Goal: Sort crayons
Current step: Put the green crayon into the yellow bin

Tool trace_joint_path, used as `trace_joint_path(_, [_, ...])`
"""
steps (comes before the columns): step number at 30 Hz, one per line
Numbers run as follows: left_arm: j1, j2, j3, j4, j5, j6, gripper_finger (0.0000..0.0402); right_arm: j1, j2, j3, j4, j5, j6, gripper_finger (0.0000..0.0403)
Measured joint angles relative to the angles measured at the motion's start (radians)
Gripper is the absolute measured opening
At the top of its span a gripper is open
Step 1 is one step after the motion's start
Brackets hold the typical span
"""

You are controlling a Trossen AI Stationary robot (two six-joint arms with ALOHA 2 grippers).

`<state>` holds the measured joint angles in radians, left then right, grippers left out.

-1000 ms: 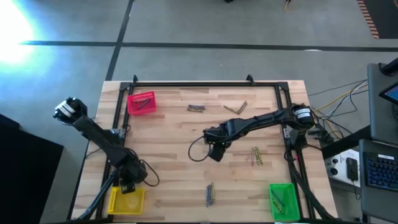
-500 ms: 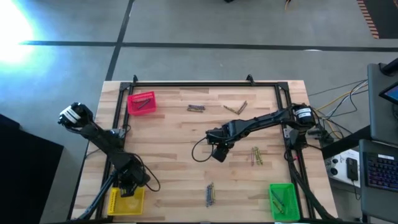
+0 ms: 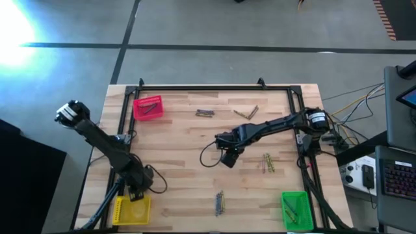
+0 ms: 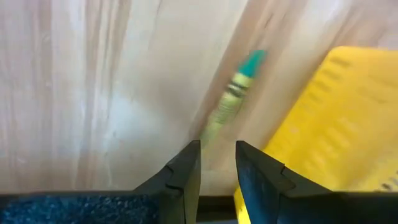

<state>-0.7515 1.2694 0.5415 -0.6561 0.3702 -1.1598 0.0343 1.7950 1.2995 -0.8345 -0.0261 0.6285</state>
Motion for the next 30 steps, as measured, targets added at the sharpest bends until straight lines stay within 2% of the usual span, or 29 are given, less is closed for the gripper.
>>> trace_joint_path(9, [0.006,-0.145,0.000,-0.063,-0.130,-0.098,0.0084,-0.020,0.000,0.000,0.011,-0.007,0.000,0.0109])
trace_joint_path(15, [0.006,-0.149,0.000,-0.086,-0.218,-0.016,0.0091,-0.020,0.000,0.000,0.017,-0.008,0.000,0.0109])
trace_joint_path(19, [0.005,-0.121,0.001,-0.081,-0.302,0.097,0.0127,-0.020,0.000,0.000,0.018,-0.009,0.004,0.0112])
trace_joint_path(26, [0.005,-0.018,0.001,-0.088,-0.313,0.255,0.0225,-0.018,0.000,0.000,0.018,-0.026,0.008,0.0116])
trace_joint_path(30, [0.004,0.066,0.003,-0.089,-0.338,0.272,0.0243,-0.014,0.000,0.000,0.018,-0.026,0.010,0.0113])
